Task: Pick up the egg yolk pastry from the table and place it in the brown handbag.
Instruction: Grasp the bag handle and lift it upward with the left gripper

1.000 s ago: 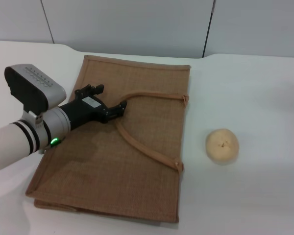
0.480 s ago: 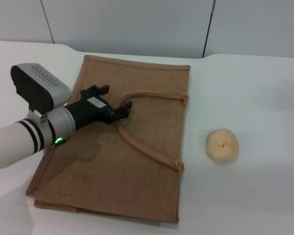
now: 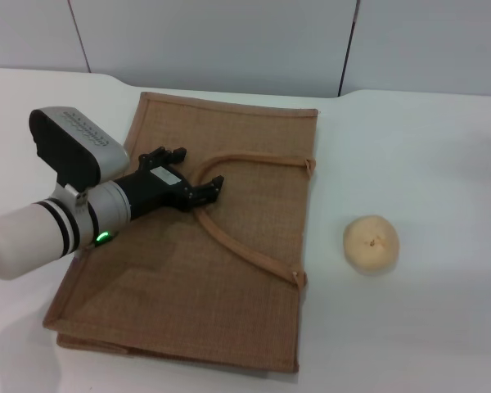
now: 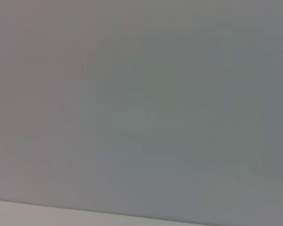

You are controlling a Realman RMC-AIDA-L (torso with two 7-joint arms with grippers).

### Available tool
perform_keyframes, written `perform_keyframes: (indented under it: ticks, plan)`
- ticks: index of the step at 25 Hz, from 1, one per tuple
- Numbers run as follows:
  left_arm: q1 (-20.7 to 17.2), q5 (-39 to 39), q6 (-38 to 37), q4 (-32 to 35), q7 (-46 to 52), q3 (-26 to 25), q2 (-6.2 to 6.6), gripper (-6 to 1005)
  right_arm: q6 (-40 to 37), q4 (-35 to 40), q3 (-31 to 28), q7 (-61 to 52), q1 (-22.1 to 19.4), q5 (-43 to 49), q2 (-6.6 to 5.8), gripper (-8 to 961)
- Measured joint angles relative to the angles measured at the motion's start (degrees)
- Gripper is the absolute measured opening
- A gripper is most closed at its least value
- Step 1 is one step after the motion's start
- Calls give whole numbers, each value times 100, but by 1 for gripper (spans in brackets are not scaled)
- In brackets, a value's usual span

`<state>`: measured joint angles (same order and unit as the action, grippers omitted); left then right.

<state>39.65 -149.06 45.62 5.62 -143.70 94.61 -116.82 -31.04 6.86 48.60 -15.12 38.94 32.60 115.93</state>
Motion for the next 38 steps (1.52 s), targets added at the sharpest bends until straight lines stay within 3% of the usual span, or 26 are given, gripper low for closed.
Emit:
perform_keyframes:
  ticks: [16,22,27,38]
  plan:
    - [52,-1,-125,-34,75,48,-7,876,2,-11,0,0,45,0,0,877]
    - [108,-2,-294,-30,175,164,-12,733,2,-10,0,-6,52,0,0,876]
    - [174,-6,-402,-3,403,362,-13,738,1,-9,0,-8,61,0,0,876]
    - [192,-48,-435,0,458,375,-17,637,1,-26,0,-9,61,0,0,876]
